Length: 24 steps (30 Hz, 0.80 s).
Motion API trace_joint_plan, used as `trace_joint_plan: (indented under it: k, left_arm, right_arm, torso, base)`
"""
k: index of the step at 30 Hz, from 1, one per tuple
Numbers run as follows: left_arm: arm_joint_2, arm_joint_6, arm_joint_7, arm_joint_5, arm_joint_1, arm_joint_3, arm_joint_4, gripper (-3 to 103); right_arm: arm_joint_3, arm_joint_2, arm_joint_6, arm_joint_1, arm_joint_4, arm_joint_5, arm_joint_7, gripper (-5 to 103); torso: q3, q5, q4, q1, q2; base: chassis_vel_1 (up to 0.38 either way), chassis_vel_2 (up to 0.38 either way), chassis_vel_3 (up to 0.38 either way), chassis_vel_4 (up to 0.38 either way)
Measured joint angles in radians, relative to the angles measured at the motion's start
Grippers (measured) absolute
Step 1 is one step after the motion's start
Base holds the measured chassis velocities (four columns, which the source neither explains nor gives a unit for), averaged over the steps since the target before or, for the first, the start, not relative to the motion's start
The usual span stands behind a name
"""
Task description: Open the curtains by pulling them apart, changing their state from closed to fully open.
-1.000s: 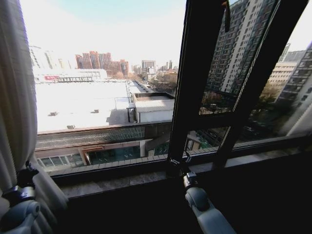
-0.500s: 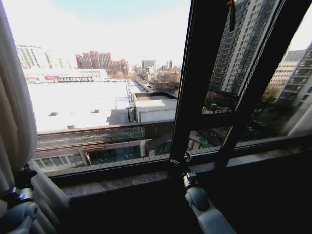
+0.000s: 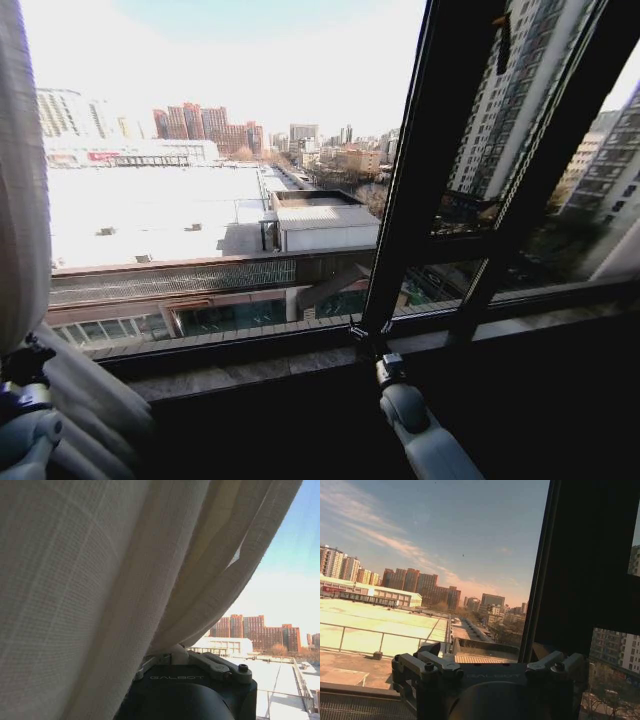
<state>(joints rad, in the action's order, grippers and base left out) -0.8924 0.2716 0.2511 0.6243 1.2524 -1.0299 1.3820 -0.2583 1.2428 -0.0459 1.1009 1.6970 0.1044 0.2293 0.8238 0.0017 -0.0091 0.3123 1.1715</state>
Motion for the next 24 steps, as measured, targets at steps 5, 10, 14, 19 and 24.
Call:
trace_joint_plan:
  k: [5,10,14,19,24]
  left_arm:
    - [0.052,-0.001,0.028,0.023,-0.004,-0.041,-0.072,0]
    - [0.124,-0.001,0.043,0.044,-0.034,-0.067,-0.195,0]
    - [0.172,-0.001,0.062,0.038,-0.054,-0.079,-0.285,0]
    - [0.198,0.003,0.081,-0.001,-0.084,-0.079,-0.373,0]
    - [0.207,0.004,0.107,-0.082,-0.107,-0.112,-0.453,0]
  right_arm:
    - [0.0,0.0,0.0,0.0,0.0,0.0,0.0,100]
    - [0.0,0.0,0.0,0.0,0.0,0.0,0.0,100]
    - [0.0,0.0,0.0,0.0,0.0,0.0,0.0,100]
    - [0.0,0.0,0.0,0.0,0.0,0.0,0.0,100]
    - [0.0,0.0,0.0,0.0,0.0,0.0,0.0,100]
  torso:
    - [0.0,-0.0003,-0.0001,0.0,0.0]
    - [0.0,-0.0008,0.0007,0.0,0.0]
    - [0.0,-0.0006,0.0007,0.0,0.0]
    - [0.0,-0.0003,0.0002,0.0,0.0]
    - [0.0,-0.0007,0.0001,0.0,0.0]
  base:
    - [-0.031,-0.013,0.017,0.002]
    - [0.0,0.0,0.0,0.0]
    - [0.0,0.0,0.0,0.0]
    - [0.0,0.0,0.0,0.0]
    - [0.0,0.0,0.0,0.0]
